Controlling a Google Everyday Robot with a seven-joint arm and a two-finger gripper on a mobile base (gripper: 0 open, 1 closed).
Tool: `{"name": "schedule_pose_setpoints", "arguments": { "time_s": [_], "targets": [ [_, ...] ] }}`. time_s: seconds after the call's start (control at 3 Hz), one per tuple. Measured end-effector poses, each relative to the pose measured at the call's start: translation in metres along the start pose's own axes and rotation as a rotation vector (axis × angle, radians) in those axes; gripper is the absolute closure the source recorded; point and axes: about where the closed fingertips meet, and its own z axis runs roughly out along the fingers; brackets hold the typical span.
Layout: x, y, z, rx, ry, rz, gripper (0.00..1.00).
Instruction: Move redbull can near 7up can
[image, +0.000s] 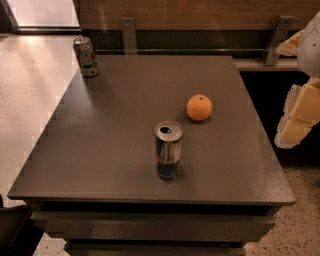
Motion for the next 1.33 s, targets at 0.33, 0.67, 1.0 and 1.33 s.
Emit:
{"name": "schedule_pose_setpoints", "arguments": {
  "time_s": [0.33, 0.67, 1.0, 1.33],
  "targets": [
    [0.000, 0.000, 0.000, 0.000, 0.000, 0.000, 0.00],
    [-0.002, 0.003, 0.002, -0.019, -0.076, 0.011, 0.00],
    [-0.003, 0.008, 0.009, -0.050, -0.240, 0.033, 0.00],
    [-0.025, 0.015, 0.008, -0.086, -0.422, 0.050, 0.00]
  ]
}}
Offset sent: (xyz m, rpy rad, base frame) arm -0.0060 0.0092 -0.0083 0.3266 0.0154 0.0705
